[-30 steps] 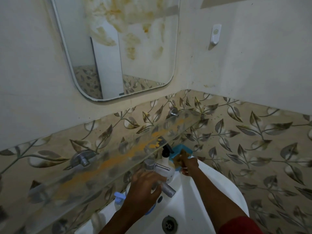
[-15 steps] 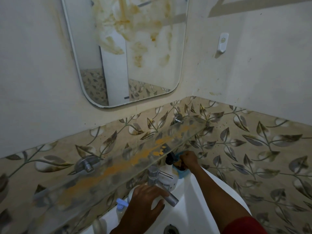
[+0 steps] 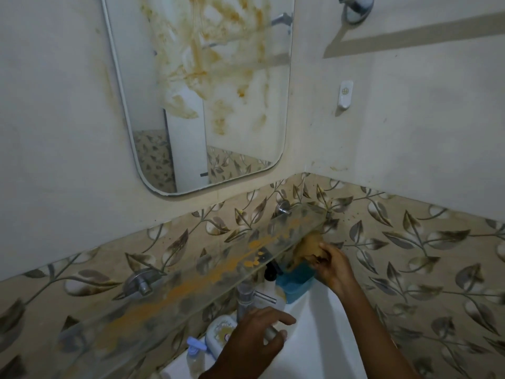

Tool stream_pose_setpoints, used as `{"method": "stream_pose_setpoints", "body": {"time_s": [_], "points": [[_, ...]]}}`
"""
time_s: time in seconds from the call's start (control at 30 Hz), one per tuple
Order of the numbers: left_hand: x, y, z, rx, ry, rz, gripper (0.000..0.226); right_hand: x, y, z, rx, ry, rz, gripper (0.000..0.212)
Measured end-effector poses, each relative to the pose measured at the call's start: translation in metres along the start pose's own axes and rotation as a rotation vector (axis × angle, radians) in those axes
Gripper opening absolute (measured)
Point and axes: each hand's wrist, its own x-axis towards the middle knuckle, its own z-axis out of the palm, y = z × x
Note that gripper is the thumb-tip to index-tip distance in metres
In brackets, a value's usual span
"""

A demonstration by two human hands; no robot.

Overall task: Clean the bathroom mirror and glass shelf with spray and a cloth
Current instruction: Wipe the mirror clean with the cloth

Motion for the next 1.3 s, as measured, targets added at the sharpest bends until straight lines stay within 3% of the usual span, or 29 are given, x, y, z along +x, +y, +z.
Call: {"method": "stream_pose_setpoints", "body": {"time_s": [0.13, 0.2, 0.3, 0.4, 0.6, 0.7, 0.77, 0.83, 0.93, 0.97, 1.0, 1.03, 1.1, 1.17, 1.23, 1.3], "points": [[0.004, 0.025, 0.002, -0.234, 0.085, -0.132, 0.023, -0.069, -0.027, -0.014, 0.062, -0.071, 0.03, 0.022], [0.012, 0.042, -0.006, -0.291, 0.194, -0.192, 0.035, -0.107, -0.04, -0.013, 0.123, -0.179, 0.032, 0.014], [0.026, 0.073, -0.026, -0.307, 0.305, -0.126, 0.032, -0.144, -0.05, -0.01, 0.221, -0.289, 0.052, 0.043], [0.043, 0.11, -0.057, -0.34, 0.211, -0.122, 0.048, -0.167, -0.059, 0.008, 0.282, -0.367, 0.064, 0.057], [0.068, 0.142, -0.125, -0.197, -0.167, -0.185, 0.06, -0.185, -0.073, 0.055, 0.352, -0.539, 0.104, 0.063], [0.069, 0.141, -0.144, -0.315, -0.191, -0.224, 0.045, -0.189, -0.075, 0.072, 0.373, -0.615, 0.087, 0.072], [0.067, 0.142, -0.154, -0.386, -0.153, -0.217, 0.029, -0.186, -0.075, 0.077, 0.395, -0.76, 0.102, 0.067], [0.07, 0.142, -0.162, -0.403, -0.114, -0.156, 0.027, -0.189, -0.071, 0.088, 0.27, -0.842, 0.085, 0.052], [0.073, 0.149, -0.179, -0.415, -0.19, -0.06, 0.032, -0.166, -0.059, 0.092, 0.226, -0.851, -0.059, 0.066], [0.074, 0.153, -0.185, -0.393, -0.249, -0.047, 0.036, -0.163, -0.05, 0.098, 0.196, -0.878, -0.015, 0.066], [0.076, 0.155, -0.191, -0.342, -0.288, -0.037, 0.039, -0.167, -0.043, 0.112, 0.254, -0.95, 0.146, 0.073], [0.078, 0.157, -0.196, -0.261, -0.299, -0.029, 0.041, -0.172, -0.046, 0.12, 0.222, -0.905, 0.244, 0.087], [0.083, 0.159, -0.205, -0.011, -0.229, 0.017, 0.041, -0.17, -0.043, 0.136, 0.046, -0.683, 0.14, 0.091], [0.086, 0.161, -0.215, 0.287, -0.081, 0.106, 0.038, -0.168, -0.052, 0.155, -0.053, -0.56, 0.048, 0.064], [0.084, 0.17, -0.232, 0.547, 0.157, 0.218, 0.031, -0.163, -0.057, 0.165, -0.035, -0.462, 0.034, 0.047], [0.077, 0.186, -0.263, 0.8, 0.514, 0.411, 0.027, -0.15, -0.061, 0.168, 0.06, -0.345, 0.021, 0.03]]}}
